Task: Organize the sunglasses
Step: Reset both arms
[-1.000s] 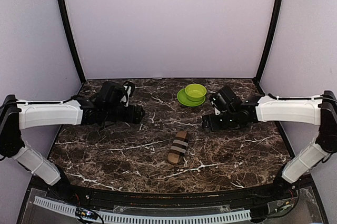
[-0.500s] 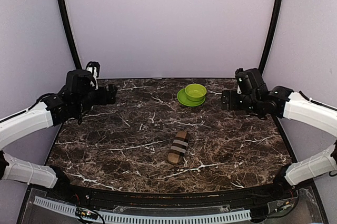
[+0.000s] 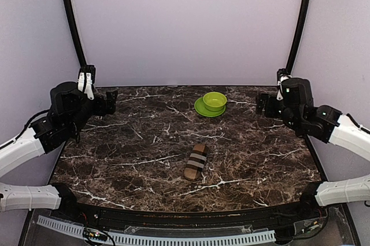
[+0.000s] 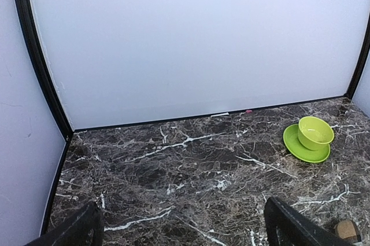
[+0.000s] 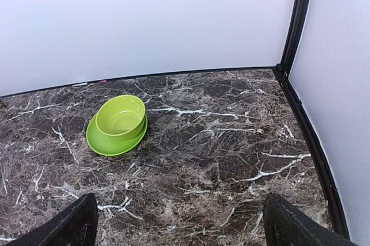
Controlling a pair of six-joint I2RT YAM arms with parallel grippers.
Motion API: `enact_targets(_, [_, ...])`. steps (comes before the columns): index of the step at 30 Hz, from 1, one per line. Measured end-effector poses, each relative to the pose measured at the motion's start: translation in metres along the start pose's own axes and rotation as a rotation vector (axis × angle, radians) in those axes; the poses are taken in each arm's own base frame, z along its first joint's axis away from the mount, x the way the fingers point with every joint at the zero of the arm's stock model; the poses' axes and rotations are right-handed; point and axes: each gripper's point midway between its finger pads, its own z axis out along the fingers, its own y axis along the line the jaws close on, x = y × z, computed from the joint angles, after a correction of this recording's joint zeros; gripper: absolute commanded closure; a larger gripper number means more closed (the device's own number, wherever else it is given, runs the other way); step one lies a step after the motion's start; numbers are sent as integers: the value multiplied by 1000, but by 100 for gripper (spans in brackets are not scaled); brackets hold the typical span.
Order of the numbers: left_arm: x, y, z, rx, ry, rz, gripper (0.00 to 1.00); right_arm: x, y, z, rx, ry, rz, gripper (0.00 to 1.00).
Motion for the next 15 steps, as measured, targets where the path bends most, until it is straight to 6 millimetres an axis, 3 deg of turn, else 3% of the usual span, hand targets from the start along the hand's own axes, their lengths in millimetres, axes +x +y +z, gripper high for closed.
enact_targets(15, [4,1,1,-6,5,10,1,-7,-6,-4,19,-40,-5,0])
